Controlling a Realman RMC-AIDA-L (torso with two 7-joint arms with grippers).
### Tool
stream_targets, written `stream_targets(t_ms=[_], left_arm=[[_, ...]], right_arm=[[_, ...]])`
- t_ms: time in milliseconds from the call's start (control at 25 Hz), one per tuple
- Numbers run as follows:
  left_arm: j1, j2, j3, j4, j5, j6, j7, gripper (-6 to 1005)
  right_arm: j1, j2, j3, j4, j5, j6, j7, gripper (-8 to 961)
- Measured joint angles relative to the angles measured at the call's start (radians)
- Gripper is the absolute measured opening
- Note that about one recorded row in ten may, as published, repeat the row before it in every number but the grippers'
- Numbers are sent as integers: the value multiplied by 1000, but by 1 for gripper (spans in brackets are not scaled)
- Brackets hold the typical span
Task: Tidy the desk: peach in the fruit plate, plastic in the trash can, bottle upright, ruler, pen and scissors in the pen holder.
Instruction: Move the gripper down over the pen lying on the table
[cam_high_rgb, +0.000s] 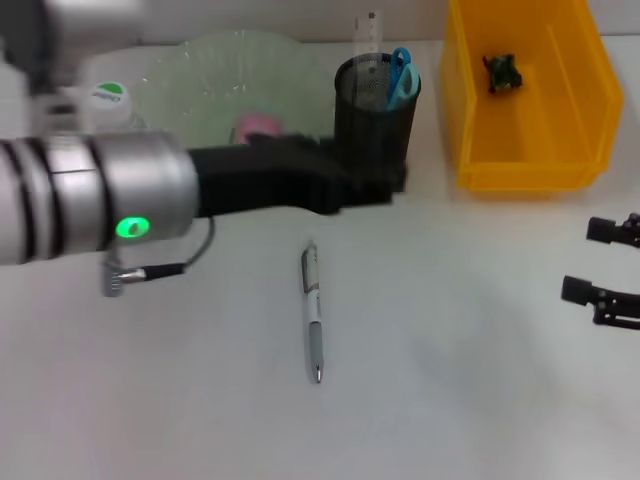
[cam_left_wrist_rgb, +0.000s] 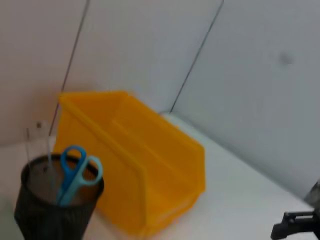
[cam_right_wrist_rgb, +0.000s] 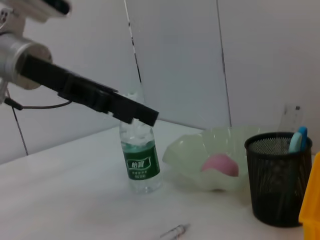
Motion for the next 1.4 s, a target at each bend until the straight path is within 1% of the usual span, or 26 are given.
stream_targets(t_ms=[120,160,200,240,280,320,360,480,520,560,600,720,840,880,920,1040,1200,1240,1400], left_arm=[[0,0,0,0,0,0,0,809],[-95,-2,126,90,346,-9,-394,809],[-95,-2,126,90,346,-9,-394,808],[-134,-6,181,84,500,-3,-533,808],[-134,-6,181,84,500,-3,-533,807],[-147,-8,201,69,526,-3,-551,806],[-166,-8,225,25,545,-17,-549,805],[-186,-7,239,-32,605,-30,-545,803],[-186,-7,239,-32,605,-30,-545,802],[-201,-7,245,-69,649,-32,-542,801],[-208,-7,247,-84,664,-32,-541,800],[-217,-7,251,-100,679,-31,-539,789],[-257,-7,259,-146,693,-23,-536,778],[-257,-7,259,-146,693,-23,-536,774],[-282,-7,271,-166,695,-18,-535,770],[-305,-7,284,-185,697,-14,-534,759],[-316,-7,290,-195,703,-11,-533,744],[-325,-7,298,-200,721,-4,-533,741],[-325,-7,298,-200,721,-4,-533,726]], right_arm=[[15,0,-1,28,-39,19,-19,840],[15,0,-1,28,-39,19,-19,840],[18,0,-3,36,-42,25,-20,840],[22,1,-5,43,-43,30,-21,840],[24,1,-5,48,-45,35,-21,839],[25,1,-6,50,-47,40,-21,839],[25,1,-6,50,-47,40,-21,839],[29,1,-7,56,-48,42,-21,839],[33,1,-7,64,-48,42,-21,839],[33,1,-7,64,-48,42,-21,839],[34,1,-7,67,-48,42,-22,839],[36,1,-7,75,-53,45,-22,839],[41,2,-7,84,-59,46,-22,839],[44,2,-7,89,-61,46,-22,839],[46,2,-6,93,-62,47,-22,839],[46,2,-6,94,-63,48,-22,839],[48,2,-6,94,-63,48,-22,839],[49,2,-6,94,-63,48,-22,839],[51,2,-6,94,-63,54,-22,839]])
